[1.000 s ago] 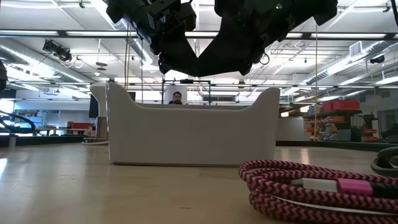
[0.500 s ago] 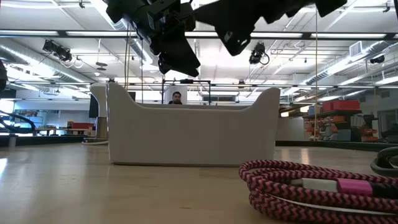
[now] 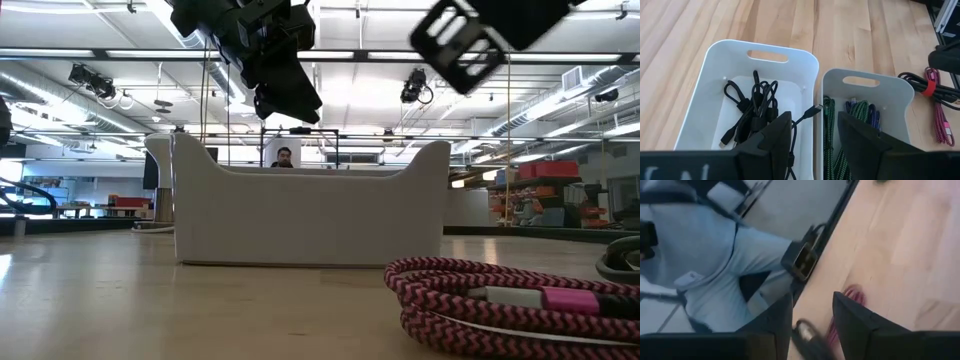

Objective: Pick & Place USB Port
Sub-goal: Put the black charger cable into the white container

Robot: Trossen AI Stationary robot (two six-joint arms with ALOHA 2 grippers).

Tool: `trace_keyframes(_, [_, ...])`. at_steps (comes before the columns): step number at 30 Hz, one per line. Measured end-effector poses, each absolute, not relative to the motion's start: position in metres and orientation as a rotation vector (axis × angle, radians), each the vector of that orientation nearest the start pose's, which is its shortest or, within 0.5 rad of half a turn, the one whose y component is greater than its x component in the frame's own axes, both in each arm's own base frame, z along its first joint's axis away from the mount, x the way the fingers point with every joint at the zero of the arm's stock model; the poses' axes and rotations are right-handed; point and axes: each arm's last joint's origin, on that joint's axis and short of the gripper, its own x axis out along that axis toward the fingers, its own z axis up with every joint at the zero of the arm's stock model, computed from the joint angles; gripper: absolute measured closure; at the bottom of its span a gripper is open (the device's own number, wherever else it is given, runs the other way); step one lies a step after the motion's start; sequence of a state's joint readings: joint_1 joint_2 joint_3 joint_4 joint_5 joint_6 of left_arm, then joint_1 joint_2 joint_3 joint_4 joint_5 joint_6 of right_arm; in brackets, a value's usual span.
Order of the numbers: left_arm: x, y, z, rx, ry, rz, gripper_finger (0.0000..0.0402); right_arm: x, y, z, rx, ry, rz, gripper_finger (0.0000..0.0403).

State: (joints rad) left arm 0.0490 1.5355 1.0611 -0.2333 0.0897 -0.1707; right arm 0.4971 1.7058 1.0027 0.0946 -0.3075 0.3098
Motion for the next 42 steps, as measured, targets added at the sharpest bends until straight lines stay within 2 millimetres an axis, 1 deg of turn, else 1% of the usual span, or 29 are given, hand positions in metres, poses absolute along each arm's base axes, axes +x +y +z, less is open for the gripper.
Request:
trace_keyframes(2, [0.329,0.014,0.246,-0.213,0.708,0.022,0.0234,0.308,0.183,0.196,0.224,0.768,0.667,0.0264])
trace_keyframes(7, [0.329,0.014,0.246,-0.213,0.708,0.024,0.0234,0.298,0.189,0.188,0.207,0.864,0.577,0.0264])
trace_keyframes(13, [0.329,0.014,0.246,-0.206,0.706,0.047,0.0234,0.288,0.196,0.184,0.185,0.923,0.557,0.0264])
trace_keyframes(17, [0.329,0.015,0.246,-0.2,0.705,0.061,0.0234,0.284,0.201,0.183,0.179,0.927,0.537,0.0264])
trace_keyframes(21, [0.329,0.015,0.246,-0.215,0.704,0.071,0.0234,0.279,0.204,0.181,0.135,0.936,0.484,0.0264])
trace_keyframes(27, [0.329,0.015,0.246,-0.226,0.703,0.075,0.0234,0.274,0.209,0.177,0.097,0.951,0.457,0.0264])
trace_keyframes(34, [0.33,0.015,0.246,-0.232,0.699,0.076,0.0234,0.276,0.214,0.157,0.074,1.001,0.448,0.0264])
trace_keyframes(37, [0.33,0.015,0.247,-0.241,0.694,0.079,0.0234,0.277,0.215,0.151,0.069,1.018,0.445,0.0255])
trace_keyframes(42, [0.33,0.015,0.247,-0.241,0.687,0.079,0.0234,0.278,0.216,0.152,0.058,1.0,0.461,0.0216])
